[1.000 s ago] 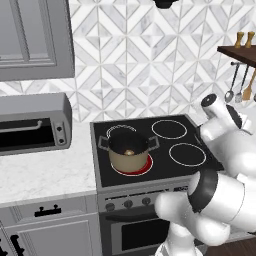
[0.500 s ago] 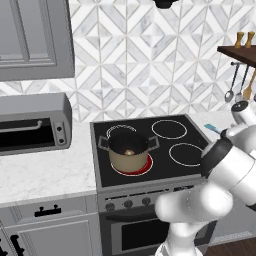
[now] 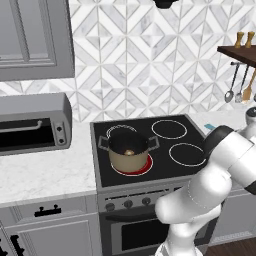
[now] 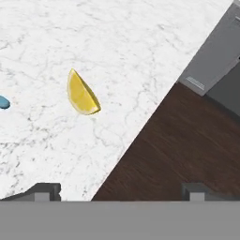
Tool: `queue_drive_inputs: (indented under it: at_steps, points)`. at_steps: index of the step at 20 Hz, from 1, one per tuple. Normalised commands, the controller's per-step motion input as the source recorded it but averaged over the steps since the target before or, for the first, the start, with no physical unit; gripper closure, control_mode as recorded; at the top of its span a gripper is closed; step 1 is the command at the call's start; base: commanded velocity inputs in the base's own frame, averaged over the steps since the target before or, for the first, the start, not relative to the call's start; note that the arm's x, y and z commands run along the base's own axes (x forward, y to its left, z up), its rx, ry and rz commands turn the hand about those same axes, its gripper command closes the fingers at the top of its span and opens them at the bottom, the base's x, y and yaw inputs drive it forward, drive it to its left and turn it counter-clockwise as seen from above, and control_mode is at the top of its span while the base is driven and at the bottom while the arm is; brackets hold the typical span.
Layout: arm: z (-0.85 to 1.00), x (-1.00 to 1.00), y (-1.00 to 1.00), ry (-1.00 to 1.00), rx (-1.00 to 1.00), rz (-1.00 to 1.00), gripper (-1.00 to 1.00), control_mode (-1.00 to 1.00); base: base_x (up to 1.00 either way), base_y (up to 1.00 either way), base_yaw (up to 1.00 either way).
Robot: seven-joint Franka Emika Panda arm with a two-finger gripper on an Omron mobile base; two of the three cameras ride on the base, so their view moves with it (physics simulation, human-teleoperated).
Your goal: Put the lemon wedge and mushroom in the pot. Retrieve the spatula and lightly stir the vegetables in the pot.
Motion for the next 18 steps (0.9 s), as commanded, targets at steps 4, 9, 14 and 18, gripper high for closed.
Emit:
queue_drive_inputs:
  at_steps: [4, 9, 14, 18]
  points:
    - [0.0, 0.0, -0.08, 0.0, 0.04, 0.14, -1.0, -1.0, 0.0, 0.0, 0.0]
    - [-0.22, 0.15, -0.22, 0.06, 0.09, 0.15, -1.0, -1.0, 0.0, 0.0, 0.0]
    - [-0.08, 0.2, -0.32, 0.06, 0.12, 0.12, -1.0, -1.0, 0.0, 0.0, 0.0]
    - [0.0, 0.15, -0.54, 0.0, 0.12, 0.07, -1.0, -1.0, 0.0, 0.0, 0.0]
